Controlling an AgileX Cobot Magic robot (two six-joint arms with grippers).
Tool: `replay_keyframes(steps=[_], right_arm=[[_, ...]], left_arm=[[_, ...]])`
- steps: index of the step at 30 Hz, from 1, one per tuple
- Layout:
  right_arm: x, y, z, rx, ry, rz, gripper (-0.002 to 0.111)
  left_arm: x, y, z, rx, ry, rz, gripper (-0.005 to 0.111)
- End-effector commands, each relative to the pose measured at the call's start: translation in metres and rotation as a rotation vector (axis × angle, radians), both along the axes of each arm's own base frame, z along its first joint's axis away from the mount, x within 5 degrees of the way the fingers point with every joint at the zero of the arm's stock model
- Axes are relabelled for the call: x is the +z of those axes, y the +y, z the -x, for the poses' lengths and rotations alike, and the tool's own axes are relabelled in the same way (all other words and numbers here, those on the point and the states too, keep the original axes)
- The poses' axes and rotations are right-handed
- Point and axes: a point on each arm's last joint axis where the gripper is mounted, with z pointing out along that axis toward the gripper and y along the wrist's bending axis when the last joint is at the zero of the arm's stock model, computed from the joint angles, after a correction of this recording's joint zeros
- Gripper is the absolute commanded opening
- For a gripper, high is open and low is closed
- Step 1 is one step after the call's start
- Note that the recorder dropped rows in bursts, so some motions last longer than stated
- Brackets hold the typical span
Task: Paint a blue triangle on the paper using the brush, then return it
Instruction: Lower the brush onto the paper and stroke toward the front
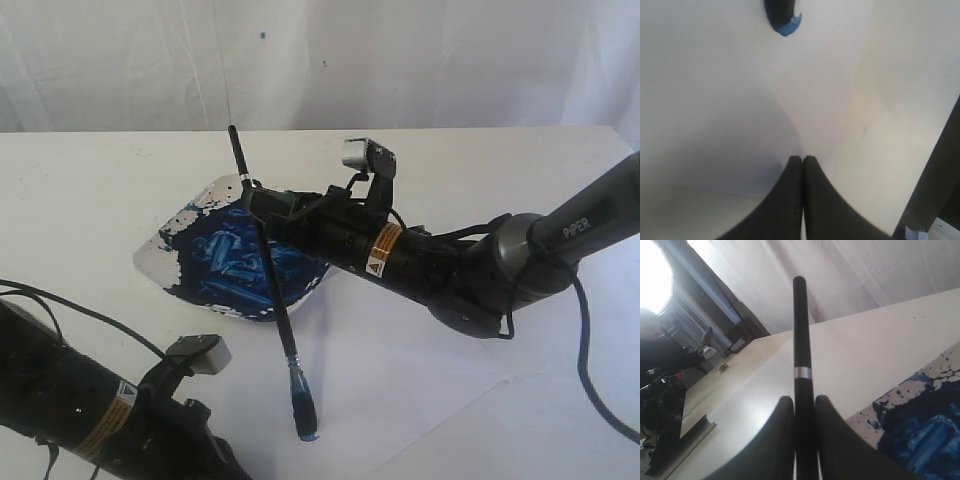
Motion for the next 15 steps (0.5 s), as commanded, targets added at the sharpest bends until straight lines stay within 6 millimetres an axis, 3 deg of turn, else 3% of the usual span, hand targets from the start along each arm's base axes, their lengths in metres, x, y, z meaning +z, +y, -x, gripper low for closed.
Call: replay_keyframes(steps=[1,15], right_arm=[[0.0023,0.0005,0.001,-0.004,-0.036,-0.007,0.0],[0.0034,-0.0012,-0.0027,-0.054,-0.085,0.002,0.0]], left_arm=[[-0.0018,0.0027,0.0008,-0.007,-0.014,-0.022,0.0],[-0.0018,0.0027,0.0008,-0.007,-0.014,-0.022,0.0]])
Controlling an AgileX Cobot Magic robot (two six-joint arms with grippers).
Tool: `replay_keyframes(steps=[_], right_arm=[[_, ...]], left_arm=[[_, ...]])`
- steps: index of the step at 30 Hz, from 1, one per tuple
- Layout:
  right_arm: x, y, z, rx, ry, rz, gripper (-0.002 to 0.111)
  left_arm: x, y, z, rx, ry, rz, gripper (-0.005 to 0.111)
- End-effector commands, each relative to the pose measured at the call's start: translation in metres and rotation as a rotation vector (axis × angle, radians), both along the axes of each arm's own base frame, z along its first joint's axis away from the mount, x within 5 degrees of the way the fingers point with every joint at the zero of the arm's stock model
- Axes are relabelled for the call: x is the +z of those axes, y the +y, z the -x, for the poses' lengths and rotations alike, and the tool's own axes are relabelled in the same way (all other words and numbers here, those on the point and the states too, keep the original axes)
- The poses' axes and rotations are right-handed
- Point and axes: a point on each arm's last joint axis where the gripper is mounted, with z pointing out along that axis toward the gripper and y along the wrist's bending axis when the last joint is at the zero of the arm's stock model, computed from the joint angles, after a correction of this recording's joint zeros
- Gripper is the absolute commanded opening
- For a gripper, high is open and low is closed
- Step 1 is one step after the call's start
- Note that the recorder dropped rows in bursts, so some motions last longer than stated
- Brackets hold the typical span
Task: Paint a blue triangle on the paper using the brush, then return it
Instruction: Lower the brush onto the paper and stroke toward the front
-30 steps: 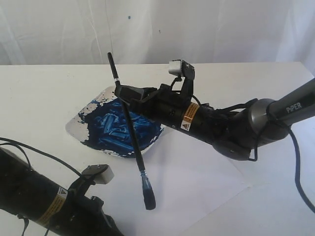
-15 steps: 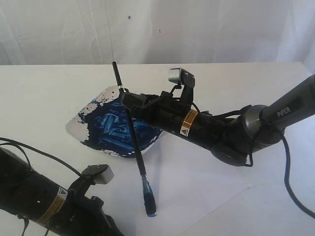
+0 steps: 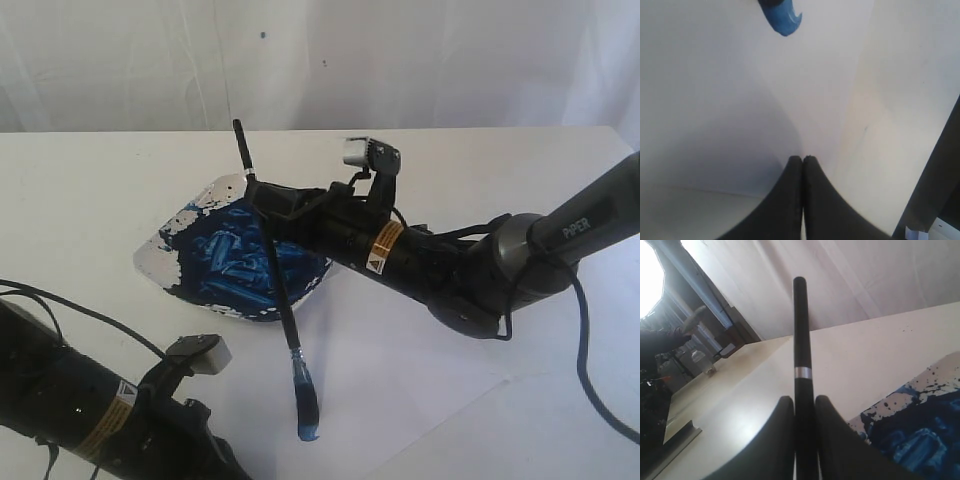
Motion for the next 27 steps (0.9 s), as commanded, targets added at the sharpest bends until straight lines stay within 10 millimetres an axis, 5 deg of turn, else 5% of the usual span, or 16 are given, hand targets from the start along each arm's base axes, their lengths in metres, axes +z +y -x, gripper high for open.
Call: replay_keyframes(steps=[1,27], right_arm=[[0.003,0.0,0.0,-0.018,-0.041,-0.007,0.0],[0.006,-0.014,-0.019,-0.212,-0.123,0.002,0.0]], left_arm=[[-0.002,0.003,0.001,-0.007,-0.014,-0.022,0.0],[-0.002,0.003,0.001,-0.007,-0.014,-0.022,0.0]])
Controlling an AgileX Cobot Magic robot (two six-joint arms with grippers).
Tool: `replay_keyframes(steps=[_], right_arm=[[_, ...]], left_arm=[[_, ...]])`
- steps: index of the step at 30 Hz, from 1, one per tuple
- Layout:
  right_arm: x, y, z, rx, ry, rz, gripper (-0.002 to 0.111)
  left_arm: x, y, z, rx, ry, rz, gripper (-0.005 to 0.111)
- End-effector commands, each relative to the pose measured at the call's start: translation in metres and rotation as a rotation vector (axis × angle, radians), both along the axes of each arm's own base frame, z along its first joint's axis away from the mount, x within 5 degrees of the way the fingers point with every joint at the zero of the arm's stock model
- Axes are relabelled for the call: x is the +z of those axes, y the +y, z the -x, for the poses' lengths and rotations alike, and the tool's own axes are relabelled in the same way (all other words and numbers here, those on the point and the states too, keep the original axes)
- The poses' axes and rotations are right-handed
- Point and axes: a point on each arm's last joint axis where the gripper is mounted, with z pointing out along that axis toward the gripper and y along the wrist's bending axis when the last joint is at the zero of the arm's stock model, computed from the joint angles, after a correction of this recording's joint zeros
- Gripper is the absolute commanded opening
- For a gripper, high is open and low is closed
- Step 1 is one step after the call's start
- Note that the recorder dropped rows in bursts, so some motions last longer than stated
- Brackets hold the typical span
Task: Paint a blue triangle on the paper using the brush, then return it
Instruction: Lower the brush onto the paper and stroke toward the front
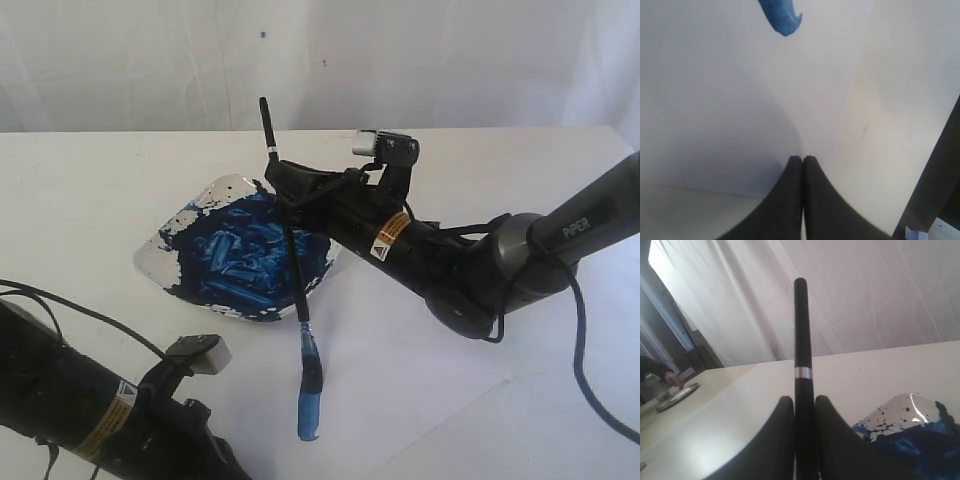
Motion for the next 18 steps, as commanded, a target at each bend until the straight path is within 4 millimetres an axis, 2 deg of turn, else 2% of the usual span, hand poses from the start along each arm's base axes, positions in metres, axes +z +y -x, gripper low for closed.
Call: replay_keyframes(steps=[1,8,13,18], right_arm=[[0.003,-0.009,-0.008,-0.054,-0.027,-0.012,0.0],[0.015,-0.017,-0.027,-0.121,-0.081,-0.038,0.0],[0.02,-0.023,-0.044,-0.168,-0.088,0.012,0.0],[0.022,-0.03,-0.05,-0.186,-0.088,-0.007,0.0]], left_arm=[[-0.002,0.003,0.001,-0.007,-0.014,-0.022,0.0],[-0.002,0.003,0.001,-0.008,-0.013,-0.021,0.0],[-0.002,0.003,0.001,-0.008,-0.013,-0.021,0.0],[-0.002,0.003,0.001,-0.008,-0.013,-0.021,0.0]])
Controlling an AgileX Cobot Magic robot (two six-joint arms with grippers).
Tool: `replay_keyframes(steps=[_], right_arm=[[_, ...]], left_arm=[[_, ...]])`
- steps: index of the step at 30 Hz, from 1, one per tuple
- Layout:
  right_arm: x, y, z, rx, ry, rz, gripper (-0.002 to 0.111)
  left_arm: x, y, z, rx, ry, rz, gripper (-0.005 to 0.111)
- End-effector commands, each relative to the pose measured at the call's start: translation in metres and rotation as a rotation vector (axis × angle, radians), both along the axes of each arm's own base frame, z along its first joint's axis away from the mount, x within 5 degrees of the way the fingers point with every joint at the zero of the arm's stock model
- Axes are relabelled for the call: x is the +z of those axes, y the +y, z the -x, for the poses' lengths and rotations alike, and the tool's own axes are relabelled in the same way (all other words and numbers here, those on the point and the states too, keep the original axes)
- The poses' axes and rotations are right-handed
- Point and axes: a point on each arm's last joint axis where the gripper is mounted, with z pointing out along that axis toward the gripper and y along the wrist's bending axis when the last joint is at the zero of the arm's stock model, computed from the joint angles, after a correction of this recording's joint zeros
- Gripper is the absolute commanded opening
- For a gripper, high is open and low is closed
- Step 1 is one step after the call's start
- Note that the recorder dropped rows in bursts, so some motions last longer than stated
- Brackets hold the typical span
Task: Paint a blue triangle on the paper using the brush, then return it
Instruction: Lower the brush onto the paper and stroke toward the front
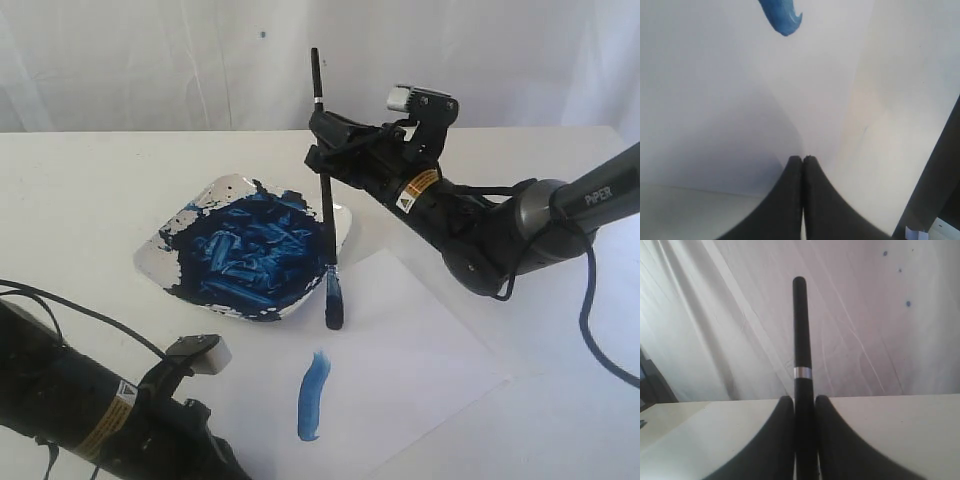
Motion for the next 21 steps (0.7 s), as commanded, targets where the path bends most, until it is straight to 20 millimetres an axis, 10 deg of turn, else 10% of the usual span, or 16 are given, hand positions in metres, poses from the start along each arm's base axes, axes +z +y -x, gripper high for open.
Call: replay_keyframes(steps=[1,21], right_arm=[[0.003,-0.005,-0.004,-0.007,0.003,-0.017,0.0],[0.009,0.009,0.017,0.281,0.075,-0.062,0.0]], left_arm=[[-0.002,0.003,0.001,-0.008,-0.013,-0.021,0.0],[-0.002,0.003,0.001,-0.008,-0.013,-0.021,0.0]])
